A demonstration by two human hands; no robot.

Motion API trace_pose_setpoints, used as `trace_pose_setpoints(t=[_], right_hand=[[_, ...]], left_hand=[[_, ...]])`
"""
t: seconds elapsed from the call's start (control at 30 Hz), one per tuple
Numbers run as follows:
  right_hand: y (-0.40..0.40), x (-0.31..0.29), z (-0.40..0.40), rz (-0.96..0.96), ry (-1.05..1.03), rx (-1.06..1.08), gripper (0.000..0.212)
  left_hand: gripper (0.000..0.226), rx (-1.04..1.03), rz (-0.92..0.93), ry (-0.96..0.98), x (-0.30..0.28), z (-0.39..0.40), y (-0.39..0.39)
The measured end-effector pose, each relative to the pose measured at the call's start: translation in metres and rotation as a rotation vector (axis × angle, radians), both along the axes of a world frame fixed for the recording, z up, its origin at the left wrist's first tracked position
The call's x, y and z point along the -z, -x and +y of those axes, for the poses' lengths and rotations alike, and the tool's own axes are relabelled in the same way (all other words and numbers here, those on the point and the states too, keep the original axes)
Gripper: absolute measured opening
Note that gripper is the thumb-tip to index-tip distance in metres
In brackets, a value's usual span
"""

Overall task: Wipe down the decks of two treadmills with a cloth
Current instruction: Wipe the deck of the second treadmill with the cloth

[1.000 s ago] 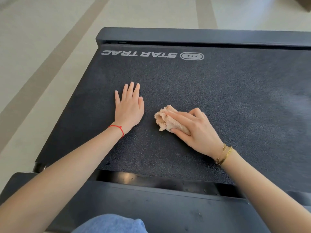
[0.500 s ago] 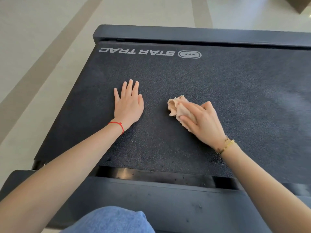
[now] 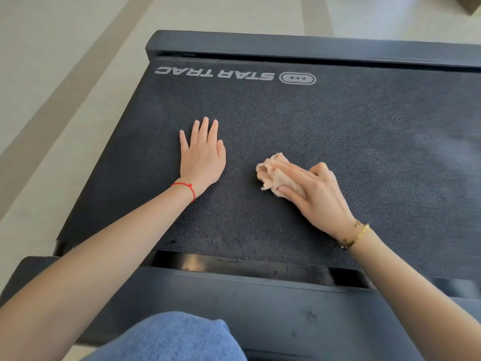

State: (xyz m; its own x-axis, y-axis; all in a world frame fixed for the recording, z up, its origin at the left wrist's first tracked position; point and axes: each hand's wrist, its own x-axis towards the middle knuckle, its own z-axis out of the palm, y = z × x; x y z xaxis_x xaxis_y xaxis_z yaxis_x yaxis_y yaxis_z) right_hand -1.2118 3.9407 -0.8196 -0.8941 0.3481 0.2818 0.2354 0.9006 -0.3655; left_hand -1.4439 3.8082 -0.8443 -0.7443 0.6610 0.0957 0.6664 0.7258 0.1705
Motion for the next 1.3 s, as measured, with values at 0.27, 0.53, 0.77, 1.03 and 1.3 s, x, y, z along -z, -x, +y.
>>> trace_pose_setpoints(t=[0.27, 0.53, 0.77, 1.03, 1.3], right_hand=[[-0.043, 0.003, -0.076, -0.083, 0.005, -0.348, 0.045], [-0.008, 0.000, 0.001, -0.111, -0.154, -0.183, 0.048], [0.019, 0.003, 0.005, -0.031, -0.192, -0.071, 0.044], [0.072, 0.003, 0.113, -0.053, -0.240, 0.139, 0.043], [0.196, 0.008, 0.173, -0.068, -0.169, 0.147, 0.038]], left_hand=[[0.054, 0.004, -0.015, -0.021, 0.000, 0.000, 0.000], [0.053, 0.023, -0.037, -0.041, -0.001, 0.001, 0.001], [0.054, 0.108, -0.067, -0.043, -0.009, 0.032, 0.000], [0.055, 0.140, -0.049, -0.012, -0.008, 0.096, 0.014], [0.058, 0.084, 0.026, -0.011, 0.002, 0.104, 0.014]])
